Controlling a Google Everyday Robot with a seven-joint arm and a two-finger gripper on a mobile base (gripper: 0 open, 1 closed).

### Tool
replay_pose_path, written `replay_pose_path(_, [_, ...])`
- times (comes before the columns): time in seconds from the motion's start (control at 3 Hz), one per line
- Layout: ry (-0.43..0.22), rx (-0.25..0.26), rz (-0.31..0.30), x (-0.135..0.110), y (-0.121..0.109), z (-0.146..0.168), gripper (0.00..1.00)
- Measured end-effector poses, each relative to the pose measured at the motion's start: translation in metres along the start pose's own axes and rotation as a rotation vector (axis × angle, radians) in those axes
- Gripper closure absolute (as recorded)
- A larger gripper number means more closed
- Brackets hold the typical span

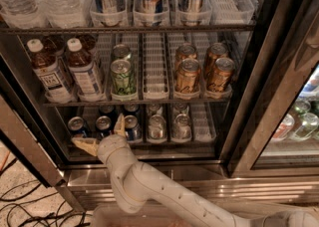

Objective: Pick pepsi can from bottom shelf of fridge

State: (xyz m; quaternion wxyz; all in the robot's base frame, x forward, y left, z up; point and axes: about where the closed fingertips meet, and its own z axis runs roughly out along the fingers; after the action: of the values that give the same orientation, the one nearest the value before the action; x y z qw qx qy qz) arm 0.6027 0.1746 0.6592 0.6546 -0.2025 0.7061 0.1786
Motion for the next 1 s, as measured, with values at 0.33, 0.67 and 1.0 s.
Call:
replay_pose_path(0.33, [-0.019, -0.017, -0.031, 0.0032, 0.0083, -0.0101, 0.00])
replay_pose_path(0.67, [-0.019, -0.017, -0.031, 0.0032, 0.0083, -0.0101, 0.00])
replay_pose_path(1.0, [-0.026, -0.017, -0.039, 0.0008, 0.0078, -0.0096, 0.00])
